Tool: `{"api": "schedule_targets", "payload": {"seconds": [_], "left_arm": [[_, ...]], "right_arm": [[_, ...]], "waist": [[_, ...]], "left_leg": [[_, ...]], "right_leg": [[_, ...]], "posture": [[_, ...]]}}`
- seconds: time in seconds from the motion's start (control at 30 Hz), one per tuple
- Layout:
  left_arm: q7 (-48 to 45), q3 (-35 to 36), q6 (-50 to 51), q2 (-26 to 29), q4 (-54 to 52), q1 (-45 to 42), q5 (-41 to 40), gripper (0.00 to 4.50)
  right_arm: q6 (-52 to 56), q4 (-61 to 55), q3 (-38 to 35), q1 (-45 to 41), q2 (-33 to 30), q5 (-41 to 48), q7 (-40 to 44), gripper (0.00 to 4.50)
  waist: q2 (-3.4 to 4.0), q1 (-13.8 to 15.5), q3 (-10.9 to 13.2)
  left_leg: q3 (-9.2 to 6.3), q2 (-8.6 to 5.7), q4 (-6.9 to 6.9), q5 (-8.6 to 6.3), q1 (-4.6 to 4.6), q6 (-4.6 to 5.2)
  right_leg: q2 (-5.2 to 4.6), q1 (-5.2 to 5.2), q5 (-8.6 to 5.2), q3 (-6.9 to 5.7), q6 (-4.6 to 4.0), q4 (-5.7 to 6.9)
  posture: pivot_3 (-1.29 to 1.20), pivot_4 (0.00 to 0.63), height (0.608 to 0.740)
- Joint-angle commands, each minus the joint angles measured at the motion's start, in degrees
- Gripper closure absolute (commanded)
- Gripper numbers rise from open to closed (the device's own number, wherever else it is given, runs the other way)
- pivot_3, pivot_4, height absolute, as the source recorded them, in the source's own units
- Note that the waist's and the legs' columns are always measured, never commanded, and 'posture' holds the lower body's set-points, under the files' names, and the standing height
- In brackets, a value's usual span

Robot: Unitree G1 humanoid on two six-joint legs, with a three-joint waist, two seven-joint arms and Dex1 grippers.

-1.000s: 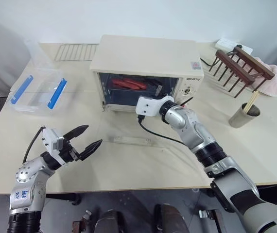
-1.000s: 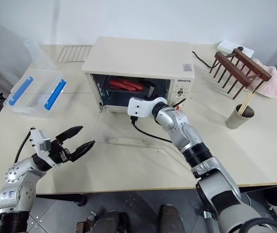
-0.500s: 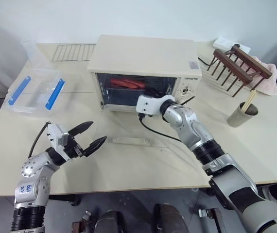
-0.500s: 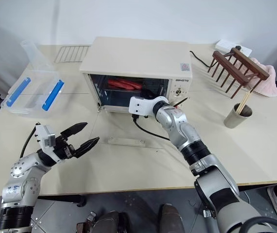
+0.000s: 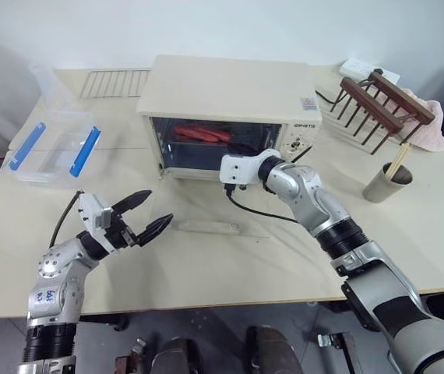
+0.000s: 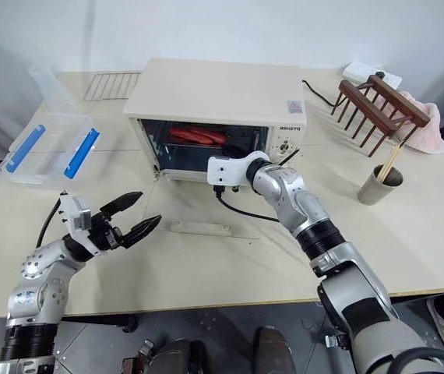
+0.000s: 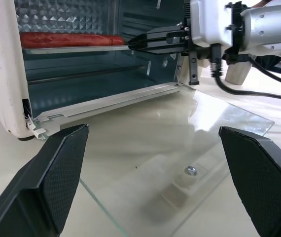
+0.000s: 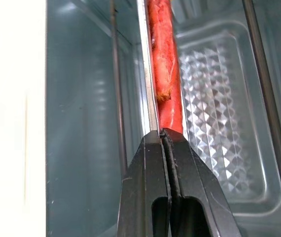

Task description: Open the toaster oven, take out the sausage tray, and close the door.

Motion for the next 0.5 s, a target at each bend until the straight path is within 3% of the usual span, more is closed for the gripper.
{"api": "schedule_targets", "payload": {"seconds": [0.03,0.5], "left_arm": [[-0.53,0.63,-0.91,-0.10,0.34,-0.82,-0.85,0.00],[-1.64,3.06,0.35,1.63,4.16,-1.61,-2.08,0.00]], "right_arm": [[-1.39,-7.84,-0.96,-0.78,-0.03,1.50,1.40,4.49],[4.64,-25.23,-2.32,11.41,-1.31,2.75,8.01,4.49]], "waist": [[0.00,-0.31,0.00],[0.00,-0.39,0.01]], "left_leg": [[0.00,0.00,-0.01,0.00,-0.01,0.00],[0.02,0.02,-0.07,0.00,0.01,-0.01]], "right_leg": [[0.00,-0.01,0.00,0.00,0.00,0.00],[0.04,-0.04,0.00,-0.01,0.00,-0.04]], "posture": [[0.00,0.150,0.740],[0.00,0.150,0.740]]}}
